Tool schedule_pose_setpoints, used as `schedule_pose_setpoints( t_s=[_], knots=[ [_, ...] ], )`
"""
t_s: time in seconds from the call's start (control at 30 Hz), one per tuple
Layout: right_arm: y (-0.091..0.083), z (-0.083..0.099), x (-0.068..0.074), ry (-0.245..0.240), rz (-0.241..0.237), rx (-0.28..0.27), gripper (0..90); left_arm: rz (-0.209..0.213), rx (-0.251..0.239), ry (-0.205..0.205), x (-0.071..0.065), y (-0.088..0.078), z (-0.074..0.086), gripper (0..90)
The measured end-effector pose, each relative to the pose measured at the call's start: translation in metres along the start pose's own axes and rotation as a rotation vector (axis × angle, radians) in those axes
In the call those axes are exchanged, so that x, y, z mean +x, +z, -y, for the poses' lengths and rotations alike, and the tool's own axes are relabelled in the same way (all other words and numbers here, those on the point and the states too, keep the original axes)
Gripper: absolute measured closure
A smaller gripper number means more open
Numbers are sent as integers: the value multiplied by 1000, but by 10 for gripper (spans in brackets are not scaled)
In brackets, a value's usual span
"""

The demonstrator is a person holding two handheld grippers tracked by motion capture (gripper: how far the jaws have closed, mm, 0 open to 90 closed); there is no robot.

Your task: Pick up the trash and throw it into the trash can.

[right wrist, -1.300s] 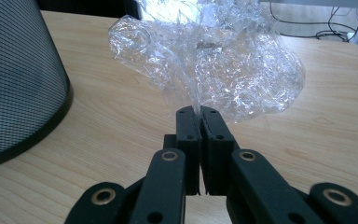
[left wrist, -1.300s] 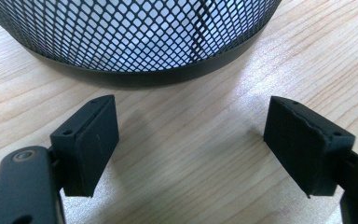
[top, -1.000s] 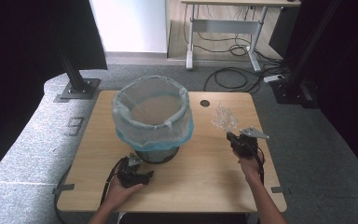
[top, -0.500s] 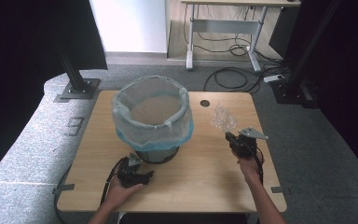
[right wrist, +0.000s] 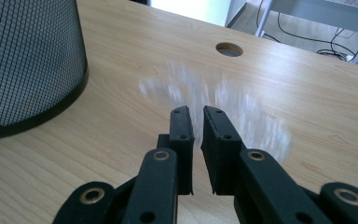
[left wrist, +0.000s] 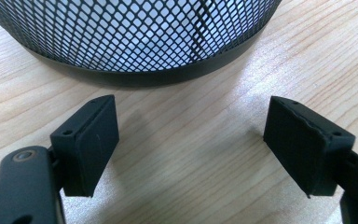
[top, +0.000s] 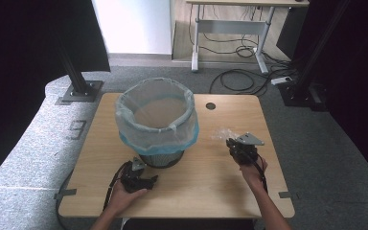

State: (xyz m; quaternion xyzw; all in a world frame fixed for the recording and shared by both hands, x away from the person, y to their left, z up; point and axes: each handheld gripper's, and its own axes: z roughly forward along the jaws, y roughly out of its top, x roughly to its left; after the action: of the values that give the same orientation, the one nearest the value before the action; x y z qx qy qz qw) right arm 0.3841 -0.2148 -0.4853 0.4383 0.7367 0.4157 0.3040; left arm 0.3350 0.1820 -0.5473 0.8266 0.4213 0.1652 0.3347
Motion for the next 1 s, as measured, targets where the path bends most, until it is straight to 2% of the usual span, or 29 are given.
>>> schedule_pose_setpoints(
  t_s=[0.17,0.7,0.8,0.9,0.93,1.0],
  knots=[
    [1,0,4,-26,-5,5,821,0,0,0,0,0,0,178],
    [0,-1,5,-21,-5,-3,838,0,0,0,0,0,0,178],
    [0,-1,6,-26,-8,0,822,0,0,0,0,0,0,178],
    [2,0,7,-31,-13,7,777,0,0,0,0,0,0,178],
    [3,1,8,-44,-7,11,731,0,0,0,0,0,0,178],
    [4,2,8,-46,-3,12,724,0,0,0,0,0,0,178]
  ],
)
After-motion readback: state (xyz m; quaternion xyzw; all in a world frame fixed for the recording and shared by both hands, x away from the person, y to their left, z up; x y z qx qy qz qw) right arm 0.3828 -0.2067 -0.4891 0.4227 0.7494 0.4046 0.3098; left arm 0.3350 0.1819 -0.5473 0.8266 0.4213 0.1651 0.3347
